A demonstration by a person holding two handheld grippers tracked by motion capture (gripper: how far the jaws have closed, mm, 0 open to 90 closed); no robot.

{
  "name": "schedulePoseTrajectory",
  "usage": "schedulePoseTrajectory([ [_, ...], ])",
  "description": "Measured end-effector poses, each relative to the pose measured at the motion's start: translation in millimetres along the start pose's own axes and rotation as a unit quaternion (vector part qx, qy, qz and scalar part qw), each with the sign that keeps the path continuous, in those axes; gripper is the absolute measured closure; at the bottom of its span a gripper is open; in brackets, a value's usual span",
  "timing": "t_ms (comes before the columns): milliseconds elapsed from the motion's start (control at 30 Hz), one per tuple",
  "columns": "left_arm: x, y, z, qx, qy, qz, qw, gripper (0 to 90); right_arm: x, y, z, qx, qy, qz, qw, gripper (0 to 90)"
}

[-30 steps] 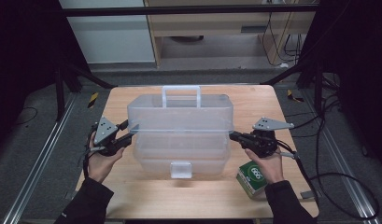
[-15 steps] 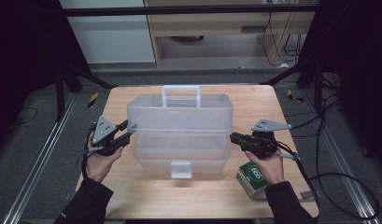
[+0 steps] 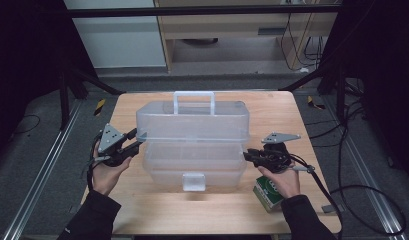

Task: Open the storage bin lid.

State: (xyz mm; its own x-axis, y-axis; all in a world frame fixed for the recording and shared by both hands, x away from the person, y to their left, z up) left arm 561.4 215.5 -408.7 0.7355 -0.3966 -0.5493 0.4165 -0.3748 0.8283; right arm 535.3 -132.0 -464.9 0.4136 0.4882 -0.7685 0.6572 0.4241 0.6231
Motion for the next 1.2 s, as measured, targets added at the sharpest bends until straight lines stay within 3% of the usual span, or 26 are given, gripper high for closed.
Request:
schedulePoseTrajectory([
  [167, -0.9, 1.1, 0.5, 0.004, 0.002, 0.002, 1.0000, 63.3, 7.5, -2.1, -0.2, 0.002, 0.000, -0.015, 0.9999, 75.1],
  [500, -1.1, 8.9, -2.9, 0.007, 0.005, 0.004, 1.0000, 64.4, 10.5, -2.2, 0.1, 0.013, 0.000, -0.018, 0.9997, 76.5],
  [1000, 4.0, 40.6, -16.4, -0.020, 0.007, 0.035, 0.9991, 66.1, 10.5, -2.4, 0.2, 0.014, -0.002, -0.019, 0.9997, 76.9],
  [1167, 4.4, 44.3, -18.6, -0.020, 0.014, 0.034, 0.9991, 66.7, 10.5, -2.3, 0.3, 0.015, 0.000, -0.019, 0.9997, 76.9],
  [1200, 4.9, 45.1, -17.8, -0.031, 0.013, 0.030, 0.9990, 66.9, 10.5, -2.3, 0.3, 0.016, 0.000, -0.019, 0.9997, 76.9],
])
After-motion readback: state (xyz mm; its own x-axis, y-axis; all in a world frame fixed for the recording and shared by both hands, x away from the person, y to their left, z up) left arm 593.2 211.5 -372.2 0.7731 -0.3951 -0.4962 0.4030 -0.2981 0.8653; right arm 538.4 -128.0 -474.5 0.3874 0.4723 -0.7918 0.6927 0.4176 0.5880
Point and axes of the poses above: each handheld gripper's, and its own axes: x roughly forward along the jaws, y roughly out of its top, z roughly to its right, the point moved 10 cm from there along x, roughly forward along the jaws, and after that the axes turned 15 degrees about -z, right-handed, at the moved point
